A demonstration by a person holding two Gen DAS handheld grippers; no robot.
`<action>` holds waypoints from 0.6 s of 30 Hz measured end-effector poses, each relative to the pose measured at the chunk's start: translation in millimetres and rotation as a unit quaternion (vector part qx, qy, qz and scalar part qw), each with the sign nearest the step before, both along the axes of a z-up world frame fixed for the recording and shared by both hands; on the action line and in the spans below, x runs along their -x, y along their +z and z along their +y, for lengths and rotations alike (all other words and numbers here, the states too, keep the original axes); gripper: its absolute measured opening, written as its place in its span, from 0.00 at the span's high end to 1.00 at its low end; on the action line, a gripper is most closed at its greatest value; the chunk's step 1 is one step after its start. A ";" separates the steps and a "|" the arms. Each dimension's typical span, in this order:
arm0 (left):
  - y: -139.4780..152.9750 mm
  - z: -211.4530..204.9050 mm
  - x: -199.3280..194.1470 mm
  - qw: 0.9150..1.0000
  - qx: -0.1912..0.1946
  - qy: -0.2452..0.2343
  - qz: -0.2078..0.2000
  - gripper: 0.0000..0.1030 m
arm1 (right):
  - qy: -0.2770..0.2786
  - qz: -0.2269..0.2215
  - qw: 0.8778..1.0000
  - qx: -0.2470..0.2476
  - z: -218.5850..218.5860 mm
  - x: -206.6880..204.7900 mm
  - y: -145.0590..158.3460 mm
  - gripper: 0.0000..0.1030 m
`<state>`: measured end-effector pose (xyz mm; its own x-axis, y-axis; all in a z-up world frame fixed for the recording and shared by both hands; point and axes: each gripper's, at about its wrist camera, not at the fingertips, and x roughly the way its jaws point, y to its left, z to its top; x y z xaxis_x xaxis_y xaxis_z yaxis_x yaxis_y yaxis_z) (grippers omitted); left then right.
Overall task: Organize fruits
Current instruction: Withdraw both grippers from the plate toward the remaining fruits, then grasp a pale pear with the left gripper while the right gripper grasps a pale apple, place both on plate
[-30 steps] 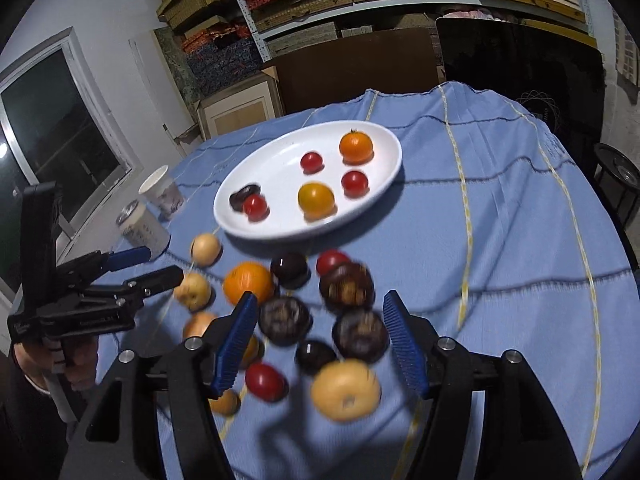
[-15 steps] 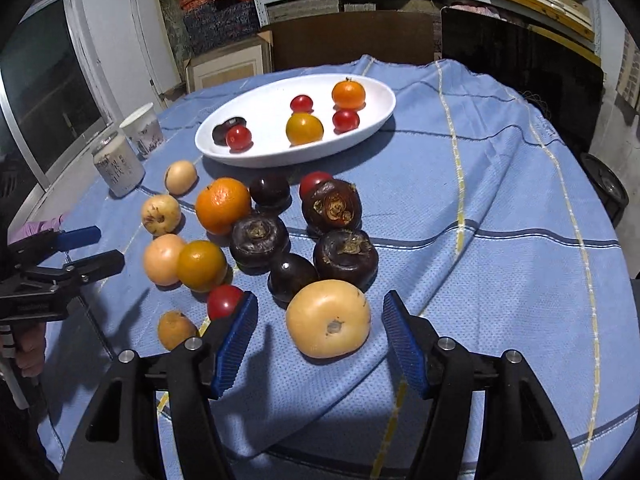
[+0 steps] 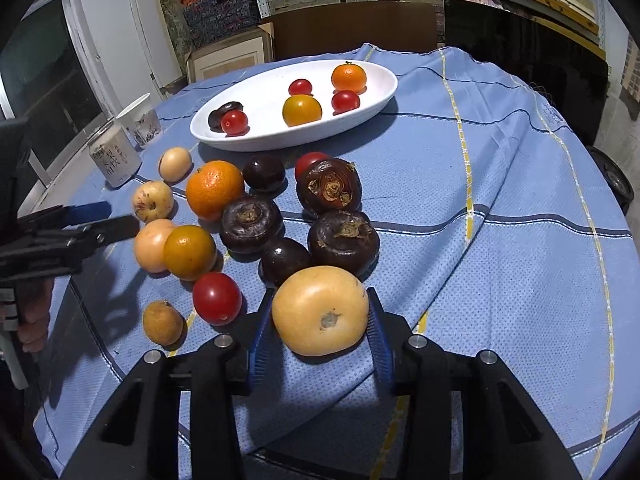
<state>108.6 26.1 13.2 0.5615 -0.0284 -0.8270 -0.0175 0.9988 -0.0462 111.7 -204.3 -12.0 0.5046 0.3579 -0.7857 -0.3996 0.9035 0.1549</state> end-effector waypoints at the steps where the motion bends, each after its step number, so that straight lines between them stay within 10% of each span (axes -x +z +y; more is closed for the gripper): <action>1: 0.0 0.8 -2.4 1.000 0.003 0.002 0.001 0.17 | 0.001 0.000 1.000 0.000 -0.6 -0.6 -0.2 0.57; 8: -14.5 10.3 -29.2 0.997 0.072 0.001 0.042 0.48 | 0.001 0.001 1.000 -0.005 -0.9 -0.4 -0.6 0.57; 18: -15.4 -3.9 -35.0 0.999 0.031 -0.017 0.024 0.64 | 0.004 0.001 1.000 -0.009 -0.3 -0.2 -0.5 0.57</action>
<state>143.5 22.2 -2.2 0.5185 -0.0986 -0.8494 0.0119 0.9941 -0.1081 111.9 -204.6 -12.4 0.5000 0.3752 -0.7805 -0.4057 0.8978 0.1717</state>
